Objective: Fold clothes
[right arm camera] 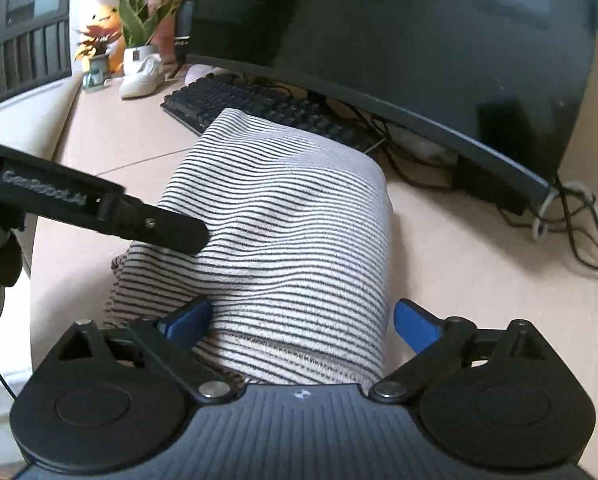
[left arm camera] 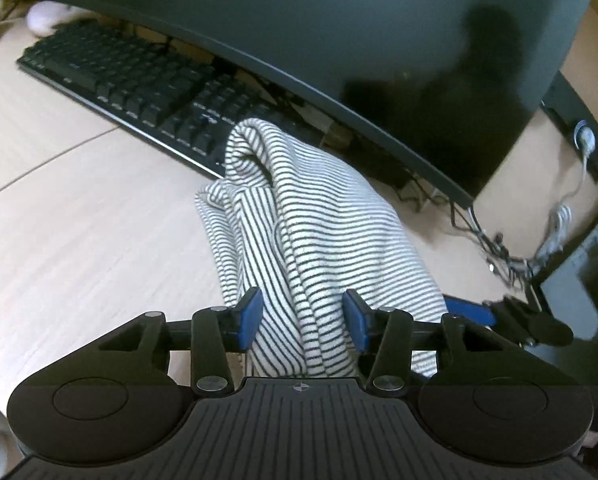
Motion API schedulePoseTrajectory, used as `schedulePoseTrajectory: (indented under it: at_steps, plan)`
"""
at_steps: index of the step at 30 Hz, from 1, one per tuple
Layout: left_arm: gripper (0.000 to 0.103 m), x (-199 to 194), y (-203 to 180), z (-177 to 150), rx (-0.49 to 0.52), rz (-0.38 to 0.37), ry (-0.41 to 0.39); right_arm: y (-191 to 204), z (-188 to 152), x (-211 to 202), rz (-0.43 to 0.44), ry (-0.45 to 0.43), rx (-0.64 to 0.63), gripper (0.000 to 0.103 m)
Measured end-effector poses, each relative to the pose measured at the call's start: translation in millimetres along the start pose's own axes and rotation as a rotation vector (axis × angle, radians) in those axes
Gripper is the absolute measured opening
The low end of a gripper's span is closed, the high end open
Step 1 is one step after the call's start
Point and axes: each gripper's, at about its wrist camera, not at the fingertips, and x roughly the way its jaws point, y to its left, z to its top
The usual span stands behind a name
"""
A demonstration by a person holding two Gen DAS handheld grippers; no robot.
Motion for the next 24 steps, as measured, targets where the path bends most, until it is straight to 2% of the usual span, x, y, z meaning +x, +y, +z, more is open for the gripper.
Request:
schedulePoseTrajectory:
  at_steps: [1, 3, 5, 11, 16, 18, 21, 24]
  plan:
    - [0.053, -5.0, -4.4, -5.2, -0.006, 0.019, -0.004, -2.3, -1.6, -6.7, 0.006, -0.004, 0.010, 0.099]
    - [0.064, -15.0, -13.1, -15.7, -0.017, 0.056, -0.011, -5.7, -3.9, -17.5, 0.018, -0.014, 0.043, 0.103]
    - [0.066, -25.1, -21.9, -26.1, -0.028, 0.094, -0.018, -11.6, -9.3, -27.5, 0.029, -0.007, 0.083, 0.103]
    - [0.099, -55.2, -48.1, -57.4, -0.062, 0.207, -0.040, -21.8, -36.2, -69.7, 0.039, 0.015, 0.182, 0.103]
    - [0.103, -79.1, -71.4, -83.5, -0.086, 0.304, -0.060, -19.0, -55.8, -111.8, 0.055, -0.041, 0.196, 0.103]
    - [0.103, -82.8, -86.8, -93.0, -0.074, 0.350, -0.072, -15.4, -65.8, -127.4, 0.033, -0.069, 0.176, 0.103]
    - [0.103, -84.8, -108.5, -105.9, 0.000, 0.395, -0.077, -15.2, -87.7, -147.0, 0.000, -0.105, 0.184, 0.103]
    - [0.103, -88.3, -121.5, -112.9, 0.041, 0.425, -0.088, -22.0, -95.2, -151.9, -0.012, -0.105, 0.222, 0.103]
